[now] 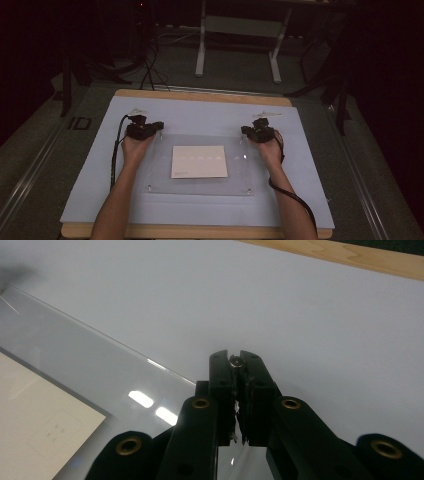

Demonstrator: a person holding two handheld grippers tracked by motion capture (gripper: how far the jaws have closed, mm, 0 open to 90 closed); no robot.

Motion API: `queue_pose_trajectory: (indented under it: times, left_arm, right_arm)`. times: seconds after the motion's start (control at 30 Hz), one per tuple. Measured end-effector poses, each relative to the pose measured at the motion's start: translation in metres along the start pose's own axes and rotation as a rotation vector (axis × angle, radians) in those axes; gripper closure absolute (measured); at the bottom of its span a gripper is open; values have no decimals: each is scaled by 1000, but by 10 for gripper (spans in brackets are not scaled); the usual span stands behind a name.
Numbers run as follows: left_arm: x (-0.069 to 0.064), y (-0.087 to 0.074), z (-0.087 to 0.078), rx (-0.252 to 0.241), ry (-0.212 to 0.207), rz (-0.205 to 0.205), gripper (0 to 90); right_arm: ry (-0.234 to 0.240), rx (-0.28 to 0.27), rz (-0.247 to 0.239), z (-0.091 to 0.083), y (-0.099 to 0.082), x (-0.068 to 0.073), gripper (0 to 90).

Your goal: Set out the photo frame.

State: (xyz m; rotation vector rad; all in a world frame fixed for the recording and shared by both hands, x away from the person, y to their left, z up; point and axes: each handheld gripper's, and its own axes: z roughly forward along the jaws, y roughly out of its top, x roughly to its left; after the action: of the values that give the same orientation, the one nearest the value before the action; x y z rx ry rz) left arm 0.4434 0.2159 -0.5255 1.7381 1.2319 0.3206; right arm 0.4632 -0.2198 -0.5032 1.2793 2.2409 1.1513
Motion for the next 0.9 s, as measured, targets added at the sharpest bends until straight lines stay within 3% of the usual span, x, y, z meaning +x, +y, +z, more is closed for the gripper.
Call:
queue_pose_trajectory:
  times: [0.2, 0.3, 0.73, 0.9]
  left_arm:
    - [2, 5, 4, 30, 0, -40, 827]
    - [1, 9, 6, 46, 13, -38, 832]
    - [4, 11, 14, 38, 15, -114, 832]
    - [4, 12, 16, 38, 22, -130, 832]
  right_arm:
    - [14, 9, 20, 2, 3, -3, 859]
    - [22, 9, 36, 3, 4, -6, 859]
    - [33, 23, 77, 7, 9, -10, 857]
    - [20, 36, 70, 9, 12, -10, 853]
